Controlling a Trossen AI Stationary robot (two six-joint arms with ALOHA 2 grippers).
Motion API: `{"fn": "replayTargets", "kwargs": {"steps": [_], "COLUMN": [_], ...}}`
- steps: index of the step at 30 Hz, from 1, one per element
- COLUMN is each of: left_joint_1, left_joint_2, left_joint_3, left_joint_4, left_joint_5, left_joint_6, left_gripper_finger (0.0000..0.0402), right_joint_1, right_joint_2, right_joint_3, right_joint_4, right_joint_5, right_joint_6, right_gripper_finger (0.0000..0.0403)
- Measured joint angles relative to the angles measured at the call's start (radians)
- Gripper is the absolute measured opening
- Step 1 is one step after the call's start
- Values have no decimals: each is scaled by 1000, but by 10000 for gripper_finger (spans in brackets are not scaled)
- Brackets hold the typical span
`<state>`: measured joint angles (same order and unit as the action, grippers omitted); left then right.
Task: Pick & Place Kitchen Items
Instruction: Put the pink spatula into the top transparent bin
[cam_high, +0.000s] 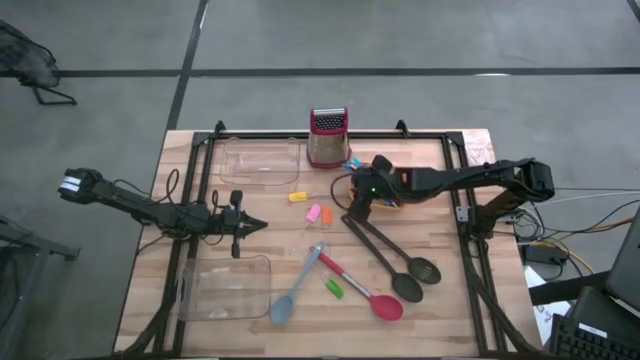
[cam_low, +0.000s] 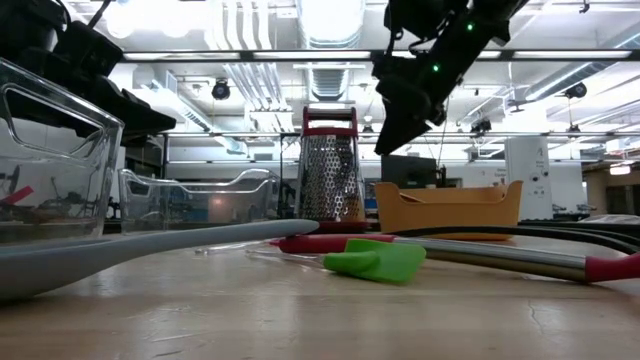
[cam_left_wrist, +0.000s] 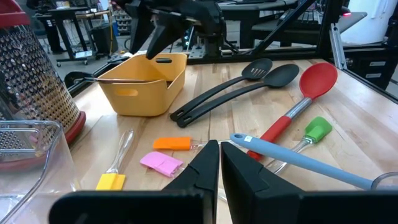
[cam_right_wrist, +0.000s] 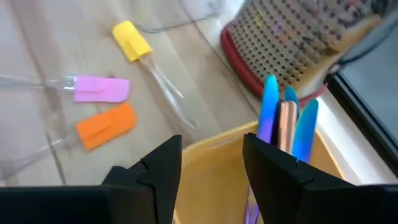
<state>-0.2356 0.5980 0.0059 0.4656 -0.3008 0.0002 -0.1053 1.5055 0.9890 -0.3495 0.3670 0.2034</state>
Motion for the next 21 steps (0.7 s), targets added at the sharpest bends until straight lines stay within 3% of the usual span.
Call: {"fn": "replayTargets", "kwargs": {"steps": [10, 21], "left_joint_1": [0, 0], "left_joint_2": [0, 0], "left_joint_3": [0, 0], "left_joint_4": [0, 0], "left_joint_5": [0, 0], "left_joint_6": [0, 0], "left_gripper_finger": [23, 23], "right_joint_1": [79, 126], "right_joint_2": [1, 1], "right_joint_3": [-3, -5], "right_joint_4": [162, 161], "right_joint_5": [-9, -9], "right_joint_6": [-97, -94], "right_gripper_finger": [185, 155]}}
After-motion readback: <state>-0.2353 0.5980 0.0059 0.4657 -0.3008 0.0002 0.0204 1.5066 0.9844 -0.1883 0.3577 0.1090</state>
